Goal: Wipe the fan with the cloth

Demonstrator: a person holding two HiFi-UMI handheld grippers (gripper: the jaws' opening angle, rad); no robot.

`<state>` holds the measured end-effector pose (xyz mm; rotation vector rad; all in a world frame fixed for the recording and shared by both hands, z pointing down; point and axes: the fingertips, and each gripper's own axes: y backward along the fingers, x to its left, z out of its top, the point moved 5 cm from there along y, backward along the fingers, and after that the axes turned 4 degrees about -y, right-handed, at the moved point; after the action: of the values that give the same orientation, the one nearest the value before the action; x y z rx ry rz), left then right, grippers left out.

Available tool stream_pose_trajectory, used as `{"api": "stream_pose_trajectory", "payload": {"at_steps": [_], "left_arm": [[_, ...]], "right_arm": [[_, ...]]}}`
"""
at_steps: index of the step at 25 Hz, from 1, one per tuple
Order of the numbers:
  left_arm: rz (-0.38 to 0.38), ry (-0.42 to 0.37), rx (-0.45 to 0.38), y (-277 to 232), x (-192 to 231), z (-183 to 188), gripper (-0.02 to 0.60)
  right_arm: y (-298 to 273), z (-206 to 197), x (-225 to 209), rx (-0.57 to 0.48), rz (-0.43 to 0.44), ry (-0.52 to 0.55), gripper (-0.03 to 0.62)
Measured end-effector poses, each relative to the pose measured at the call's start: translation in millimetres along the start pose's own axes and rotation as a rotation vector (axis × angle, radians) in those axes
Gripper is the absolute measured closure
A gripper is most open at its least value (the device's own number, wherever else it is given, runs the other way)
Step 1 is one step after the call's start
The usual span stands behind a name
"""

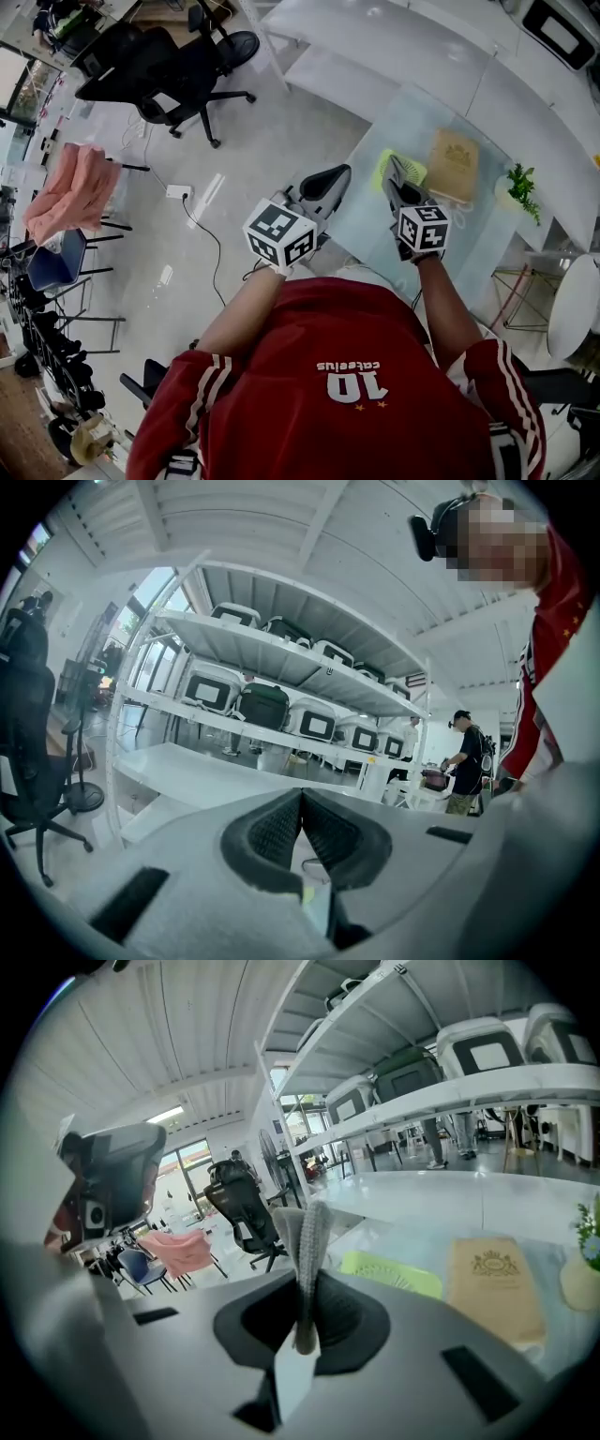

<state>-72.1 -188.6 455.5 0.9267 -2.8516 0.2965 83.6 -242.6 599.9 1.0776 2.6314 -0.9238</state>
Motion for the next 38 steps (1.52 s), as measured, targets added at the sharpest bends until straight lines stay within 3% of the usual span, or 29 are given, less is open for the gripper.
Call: {"api": "stream_pose_trajectory", "payload": {"at_steps": [7,13,30,38], "left_arm": [[0.044,0.009,-0.007,0.8,8.0,0.9,0.577],[0.065,-0.002,0.013,5.5,11.6,-3.3,0.577],[0.099,0.053,0.091,14.7,15.5,-27.6,0.577],[0.118,0.044,0.093,13.8,25.6,-16.8,0.577]], "right_arm": [[-34.7,-9.2,-16.7,0.016,-0.04,0.054,0.568],[-52.5,-19.8,-31.2,0.021,-0.064,-0.026,0.568],[-62.6,-27.1,-47.6,0.024,-0.111,-0.083,0.569],[-52.9,-26.1,-62.0,-0.002,-0.14,-0.135,0.569]]}}
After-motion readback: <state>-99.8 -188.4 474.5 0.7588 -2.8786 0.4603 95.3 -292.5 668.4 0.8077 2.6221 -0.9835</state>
